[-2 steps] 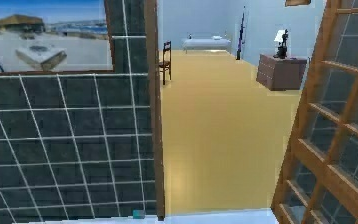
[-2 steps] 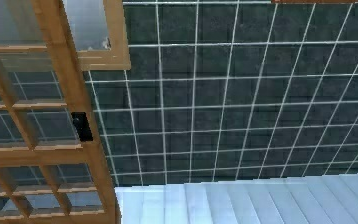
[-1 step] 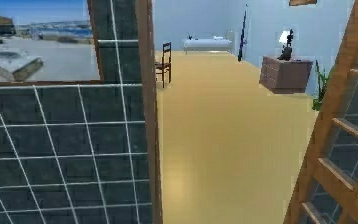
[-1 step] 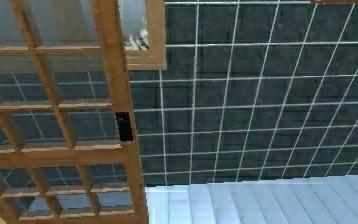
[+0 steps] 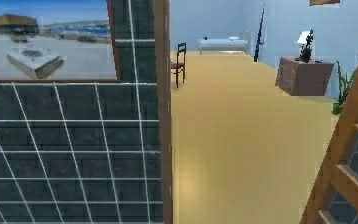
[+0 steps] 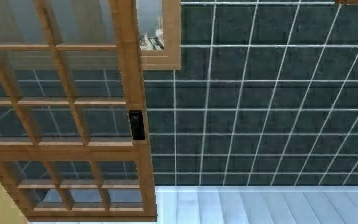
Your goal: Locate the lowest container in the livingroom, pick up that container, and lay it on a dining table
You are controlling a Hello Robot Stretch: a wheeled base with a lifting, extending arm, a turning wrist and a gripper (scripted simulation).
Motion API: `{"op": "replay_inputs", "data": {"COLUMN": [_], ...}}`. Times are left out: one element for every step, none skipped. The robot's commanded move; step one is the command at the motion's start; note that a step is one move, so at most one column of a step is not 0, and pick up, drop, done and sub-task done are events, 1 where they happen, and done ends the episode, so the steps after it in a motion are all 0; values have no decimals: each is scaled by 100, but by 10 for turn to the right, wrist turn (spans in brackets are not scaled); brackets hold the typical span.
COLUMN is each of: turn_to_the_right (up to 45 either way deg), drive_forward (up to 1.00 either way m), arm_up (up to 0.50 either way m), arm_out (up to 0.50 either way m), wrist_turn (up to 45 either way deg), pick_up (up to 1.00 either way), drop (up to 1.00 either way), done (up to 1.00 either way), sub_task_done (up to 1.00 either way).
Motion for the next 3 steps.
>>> {"op": "replay_inputs", "data": {"turn_to_the_right": [0,-450,-180], "drive_forward": [15,0,0], "arm_up": [0,0,0], "arm_out": [0,0,0], "wrist_turn": [0,0,0], "pick_up": [0,0,0], "drop": [0,0,0], "done": [0,0,0], "sub_task_done": [0,0,0]}}
